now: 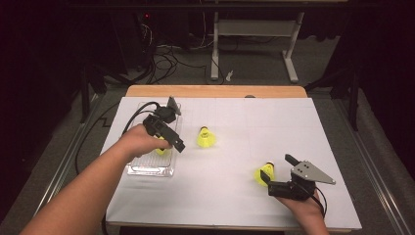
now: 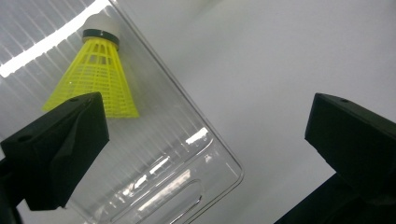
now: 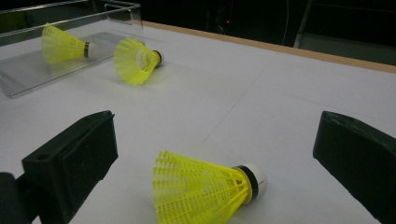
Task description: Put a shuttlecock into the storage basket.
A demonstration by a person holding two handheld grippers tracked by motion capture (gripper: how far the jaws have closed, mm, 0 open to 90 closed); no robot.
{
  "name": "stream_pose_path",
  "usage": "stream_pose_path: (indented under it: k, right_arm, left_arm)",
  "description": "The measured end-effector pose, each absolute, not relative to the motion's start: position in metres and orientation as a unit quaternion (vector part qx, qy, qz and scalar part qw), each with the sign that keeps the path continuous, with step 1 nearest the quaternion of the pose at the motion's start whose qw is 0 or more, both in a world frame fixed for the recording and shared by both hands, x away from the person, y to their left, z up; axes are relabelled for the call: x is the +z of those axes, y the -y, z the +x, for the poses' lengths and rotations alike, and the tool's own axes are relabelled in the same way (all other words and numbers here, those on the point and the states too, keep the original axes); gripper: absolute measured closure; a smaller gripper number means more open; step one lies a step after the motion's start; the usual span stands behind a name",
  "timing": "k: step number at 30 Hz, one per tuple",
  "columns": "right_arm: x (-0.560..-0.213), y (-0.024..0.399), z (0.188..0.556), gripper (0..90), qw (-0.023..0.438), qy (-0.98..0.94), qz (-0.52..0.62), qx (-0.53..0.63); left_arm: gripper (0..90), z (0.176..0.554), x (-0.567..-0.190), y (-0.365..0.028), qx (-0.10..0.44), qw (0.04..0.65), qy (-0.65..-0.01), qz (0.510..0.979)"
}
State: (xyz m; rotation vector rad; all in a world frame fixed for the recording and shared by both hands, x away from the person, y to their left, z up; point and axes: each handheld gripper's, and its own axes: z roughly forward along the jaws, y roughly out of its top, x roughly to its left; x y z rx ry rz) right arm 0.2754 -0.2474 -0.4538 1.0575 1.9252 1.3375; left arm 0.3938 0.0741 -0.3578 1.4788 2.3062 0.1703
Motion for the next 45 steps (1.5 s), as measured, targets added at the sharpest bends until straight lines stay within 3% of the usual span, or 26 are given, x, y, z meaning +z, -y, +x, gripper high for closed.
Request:
stream_pose_path:
  k: [24,45]
  right_arm:
    - [-0.453,0.249,0.274,0.5,0.280,-0.716,0.394,0.503]
    - [-0.451,0.249,0.272,0.5,0.282,-0.717,0.390,0.504]
  left_arm:
    - [0.9,0.391,-0.351,-0.043,0.043,0.203,-0.819,0.534]
    - [2.0,0.418,-0.357,-0.015,0.045,0.204,-0.815,0.540]
